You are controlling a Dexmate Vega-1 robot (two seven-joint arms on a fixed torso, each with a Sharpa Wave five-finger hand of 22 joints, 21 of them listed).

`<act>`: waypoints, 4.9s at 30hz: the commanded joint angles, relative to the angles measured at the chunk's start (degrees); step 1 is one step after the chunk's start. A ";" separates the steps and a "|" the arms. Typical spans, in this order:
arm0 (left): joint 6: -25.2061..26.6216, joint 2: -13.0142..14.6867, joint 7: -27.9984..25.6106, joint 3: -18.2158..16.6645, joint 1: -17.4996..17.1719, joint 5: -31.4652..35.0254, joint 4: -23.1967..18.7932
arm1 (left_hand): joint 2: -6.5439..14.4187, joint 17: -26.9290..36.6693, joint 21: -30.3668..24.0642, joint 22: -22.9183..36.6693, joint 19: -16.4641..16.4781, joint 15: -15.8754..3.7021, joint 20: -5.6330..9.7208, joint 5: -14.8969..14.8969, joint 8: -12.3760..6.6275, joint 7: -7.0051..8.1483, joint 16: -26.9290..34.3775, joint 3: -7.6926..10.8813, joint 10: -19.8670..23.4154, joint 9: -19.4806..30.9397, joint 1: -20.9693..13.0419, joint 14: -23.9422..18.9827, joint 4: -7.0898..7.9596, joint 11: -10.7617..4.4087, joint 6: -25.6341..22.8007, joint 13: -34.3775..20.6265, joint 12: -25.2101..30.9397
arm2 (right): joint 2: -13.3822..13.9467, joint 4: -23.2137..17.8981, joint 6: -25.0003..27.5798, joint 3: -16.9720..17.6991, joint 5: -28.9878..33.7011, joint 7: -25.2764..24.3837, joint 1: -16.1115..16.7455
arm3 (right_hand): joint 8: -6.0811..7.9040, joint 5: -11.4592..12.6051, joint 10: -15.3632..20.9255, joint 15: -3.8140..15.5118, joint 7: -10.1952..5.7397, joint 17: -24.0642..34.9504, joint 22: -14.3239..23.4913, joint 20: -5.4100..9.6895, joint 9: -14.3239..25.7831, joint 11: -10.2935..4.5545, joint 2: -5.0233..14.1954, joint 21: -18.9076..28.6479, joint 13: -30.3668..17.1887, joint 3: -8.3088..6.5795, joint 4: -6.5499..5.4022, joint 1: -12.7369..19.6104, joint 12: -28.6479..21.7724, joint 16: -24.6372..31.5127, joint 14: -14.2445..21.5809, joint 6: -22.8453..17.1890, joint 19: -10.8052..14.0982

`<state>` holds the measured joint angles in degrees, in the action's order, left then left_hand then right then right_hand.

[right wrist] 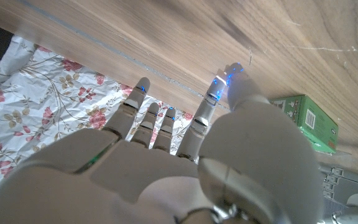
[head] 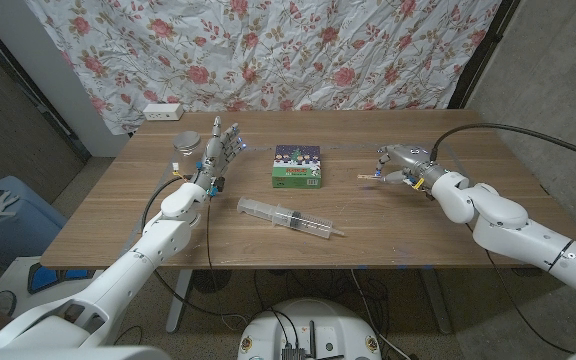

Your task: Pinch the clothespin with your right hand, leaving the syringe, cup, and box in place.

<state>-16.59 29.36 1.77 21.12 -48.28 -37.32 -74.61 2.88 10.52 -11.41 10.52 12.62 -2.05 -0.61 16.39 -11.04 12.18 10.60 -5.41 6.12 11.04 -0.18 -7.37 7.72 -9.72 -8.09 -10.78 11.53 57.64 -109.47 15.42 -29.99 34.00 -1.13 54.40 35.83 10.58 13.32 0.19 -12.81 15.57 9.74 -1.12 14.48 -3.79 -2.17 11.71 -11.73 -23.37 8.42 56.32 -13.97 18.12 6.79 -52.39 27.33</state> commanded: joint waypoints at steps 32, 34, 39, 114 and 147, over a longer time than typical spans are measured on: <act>-0.04 0.00 0.01 0.00 0.00 0.01 0.03 | 0.60 0.21 -0.41 0.14 0.37 -0.58 0.04 0.25 -0.36 0.50 0.29 -0.02 0.18 0.28 -0.04 -0.29 0.32 -0.38 -0.03 -0.12 0.36 | -3.19 5.98 -9.73 4.82 -26.07 -5.43 2.38 | 0.45 -0.20 0.91 -0.01 0.12 0.36 0.13 -0.21 0.50 0.10 0.86 -0.16 -0.14 0.69 0.25 -0.38 0.36 0.34 0.30 -0.60 0.52; -0.04 0.00 0.01 0.00 0.00 0.00 0.03 | 0.60 0.21 -0.42 0.14 0.40 -0.59 0.04 0.24 -0.36 0.50 0.29 -0.02 0.14 0.28 -0.04 -0.30 0.32 -0.37 -0.02 -0.12 0.34 | -3.28 6.39 -10.26 4.88 -26.98 -5.33 2.34 | 0.49 -0.21 0.93 0.01 0.13 0.37 0.13 -0.22 0.51 0.09 0.88 -0.17 -0.14 0.72 0.25 -0.39 0.38 0.33 0.27 -0.71 0.51; -0.04 0.00 0.01 0.00 0.00 0.00 0.03 | 0.59 0.21 -0.43 0.14 0.41 -0.62 0.08 0.24 -0.36 0.50 0.28 -0.02 0.22 0.28 -0.04 -0.27 0.32 -0.46 -0.02 -0.12 0.37 | -3.95 7.93 -12.17 5.36 -30.52 -4.86 2.42 | 0.48 -0.25 0.91 -0.12 0.14 0.39 0.13 -0.26 0.52 0.09 0.96 -0.23 -0.14 0.79 0.26 -0.42 0.47 0.31 0.19 -0.69 0.43; -0.05 -0.02 0.02 0.00 0.03 0.01 0.07 | 0.61 0.21 -0.42 0.14 0.40 -0.56 0.01 0.25 -0.35 0.50 0.28 -0.01 0.04 0.28 -0.04 -0.26 0.32 -0.42 0.01 -0.12 0.30 | -8.01 15.22 -23.45 3.63 -35.62 -5.63 1.46 | 1.34 -0.46 3.97 1.26 0.51 1.13 0.20 -0.04 -0.13 -0.99 2.29 -0.19 -0.28 1.36 0.54 0.28 0.34 1.09 1.28 -4.73 1.35; -0.04 0.00 0.02 0.00 0.02 0.01 0.05 | 0.60 0.21 -0.42 0.14 0.39 -0.61 0.05 0.25 -0.35 0.50 0.29 -0.01 0.14 0.28 -0.05 -0.29 0.32 -0.38 0.00 -0.12 0.34 | -9.45 17.33 -26.49 3.48 -35.92 -6.36 1.27 | 1.58 -0.25 6.08 2.80 1.30 1.48 0.19 0.51 -0.92 -2.00 3.23 -0.26 -0.27 1.77 0.26 -0.40 0.12 1.68 2.16 -7.47 1.58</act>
<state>-16.66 29.35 1.79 21.12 -48.25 -37.30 -74.53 2.88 10.52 -11.41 10.52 12.62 -2.05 -0.61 16.39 -11.04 12.18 10.60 -5.41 6.12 11.05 -0.18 -7.37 7.72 -9.71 -8.09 -10.78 11.53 48.71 -93.16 -9.91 -26.28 -1.99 -7.65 56.04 37.39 9.90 18.84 2.05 -10.77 16.91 9.73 -0.73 13.57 -5.64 0.80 11.44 -11.85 -21.64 8.62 55.78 -13.57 19.50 8.62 -57.13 28.56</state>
